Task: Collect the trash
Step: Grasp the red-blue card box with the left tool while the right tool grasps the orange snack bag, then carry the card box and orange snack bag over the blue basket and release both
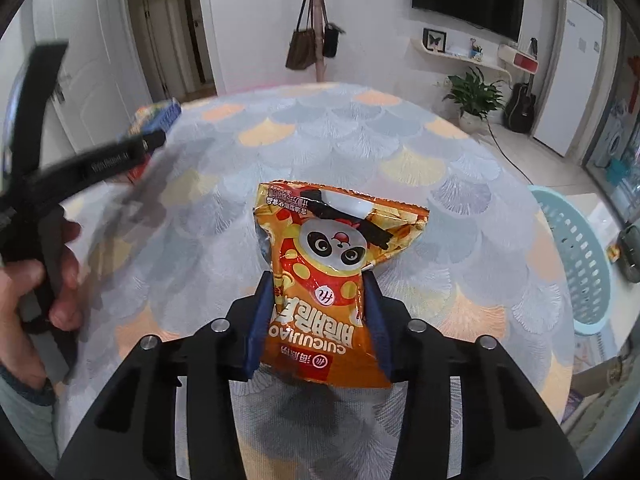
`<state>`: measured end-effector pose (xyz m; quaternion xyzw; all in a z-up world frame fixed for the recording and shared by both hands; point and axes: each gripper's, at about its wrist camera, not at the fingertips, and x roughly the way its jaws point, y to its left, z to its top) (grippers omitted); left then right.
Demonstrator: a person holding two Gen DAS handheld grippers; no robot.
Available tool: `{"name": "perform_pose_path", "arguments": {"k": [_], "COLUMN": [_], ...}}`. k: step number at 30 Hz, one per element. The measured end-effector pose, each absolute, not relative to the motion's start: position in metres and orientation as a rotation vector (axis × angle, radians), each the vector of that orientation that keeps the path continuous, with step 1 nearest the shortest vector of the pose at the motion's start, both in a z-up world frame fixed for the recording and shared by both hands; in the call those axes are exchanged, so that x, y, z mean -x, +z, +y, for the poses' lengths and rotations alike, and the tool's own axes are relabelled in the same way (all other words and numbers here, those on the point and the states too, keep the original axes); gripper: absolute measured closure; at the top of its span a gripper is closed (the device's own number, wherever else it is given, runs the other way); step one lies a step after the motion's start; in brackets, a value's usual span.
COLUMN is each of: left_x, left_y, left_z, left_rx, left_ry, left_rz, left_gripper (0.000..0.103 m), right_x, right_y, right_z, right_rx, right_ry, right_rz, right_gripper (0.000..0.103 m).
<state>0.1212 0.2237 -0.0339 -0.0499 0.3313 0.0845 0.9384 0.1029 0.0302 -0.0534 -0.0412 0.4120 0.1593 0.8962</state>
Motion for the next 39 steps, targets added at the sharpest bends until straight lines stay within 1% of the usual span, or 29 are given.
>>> {"name": "perform_pose_path", "arguments": {"k": [9,17,27,35,39], "left_x": [-0.118,-0.104,-0.104,-0.122,-0.137], "left_y": [-0.027,0.007,0.06,0.074,0.076], "left_z": [0.212,0.169,0.072,0.0,-0.037], "left_rx": [0.119,0.122,0.022,-0.028,-0.041], "left_ry": [0.119,0.013,-0.141,-0.235,-0.284], "left_rz": [0.662,0.606,0.505,0.48,0.481], "left_gripper": [0.044,0.044,0.044,0.044,0.044], "right_x": [-0.096,-0.09,-0.098,-0.115,-0.133], "right_y": [-0.038,-0.004,0.034,0.05,0.047], "right_z": [0.008,-0.026,-0.094,-0.159,-0.197], "right_rx": [-0.013,-0.021,-0.094,-0.142,-0.165], "right_ry": [0.352,0.263,0.145,0.061,0.014], "right_rz": [0.781,0.684,0.588,0.545,0.57], "right_gripper": [0.062,0.062,0.062,0.062,0.062]}}
